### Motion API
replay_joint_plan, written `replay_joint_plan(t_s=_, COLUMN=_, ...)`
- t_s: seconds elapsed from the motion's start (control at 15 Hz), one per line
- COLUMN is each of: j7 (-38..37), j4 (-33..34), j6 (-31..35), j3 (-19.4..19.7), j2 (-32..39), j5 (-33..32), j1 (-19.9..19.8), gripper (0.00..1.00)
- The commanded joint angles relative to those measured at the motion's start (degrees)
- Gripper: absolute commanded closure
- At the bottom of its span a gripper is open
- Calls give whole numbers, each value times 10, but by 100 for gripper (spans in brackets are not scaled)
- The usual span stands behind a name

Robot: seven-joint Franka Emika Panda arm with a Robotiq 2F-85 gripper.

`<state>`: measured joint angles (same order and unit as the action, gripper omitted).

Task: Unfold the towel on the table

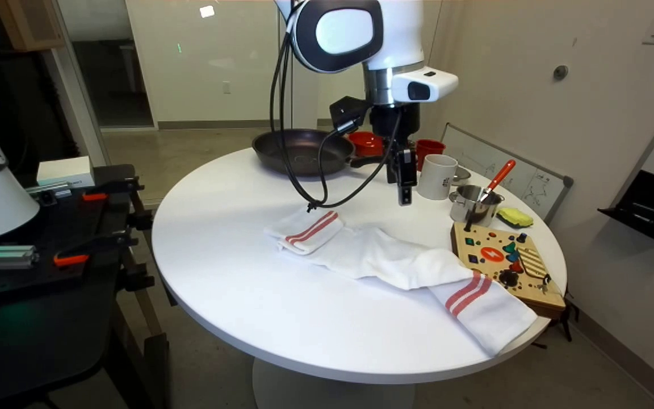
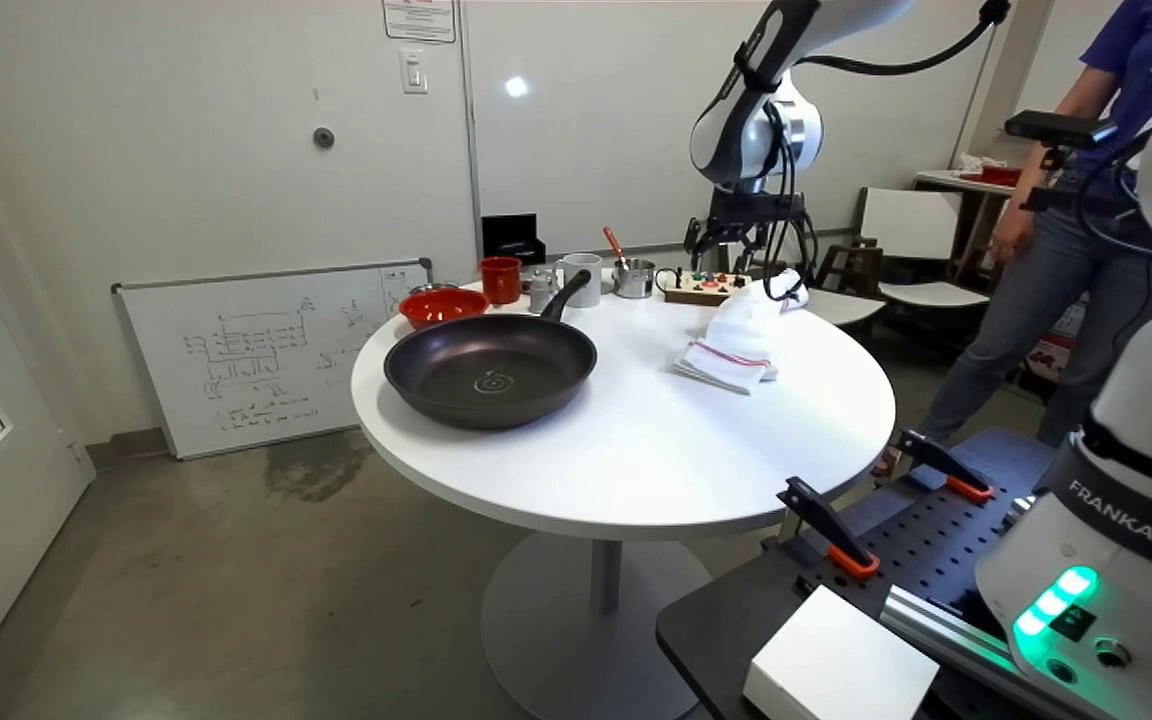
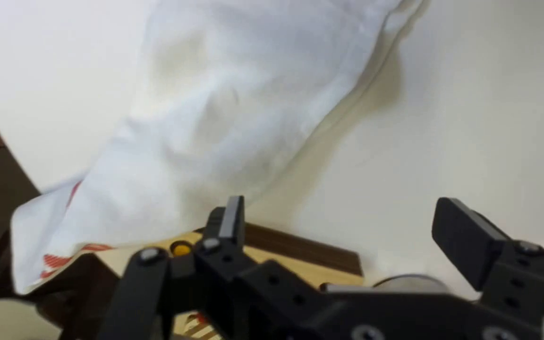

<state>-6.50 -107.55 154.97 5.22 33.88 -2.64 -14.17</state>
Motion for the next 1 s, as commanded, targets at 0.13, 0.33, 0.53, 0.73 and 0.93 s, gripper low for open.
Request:
replay_joint_plan(t_s=0.13, j7=211, j4=-29, j6=-88, j3=-99, j2=-24, j5=115, j1=-80, gripper=0)
replay_joint_plan(t_s=0.33, j7=295, j4=-21, j6=-164, j3=-112, j2=-11, j5=147, j1=-97, gripper=0)
replay_joint_plan(t_s=0.53, j7=359, j4=-14, j6=-246, j3=-108, j2=0, j5=153, j1=-98, gripper=0)
replay_joint_plan(t_s=0.73, j7=407, j4=-14, j6=-327, j3=-98, j2=0, j5=136, j1=-87, gripper=0)
replay_joint_plan(t_s=0.93, j7=447, j4=-15, j6=-400, j3=-87, j2=-4, j5=110, j1=-70, gripper=0)
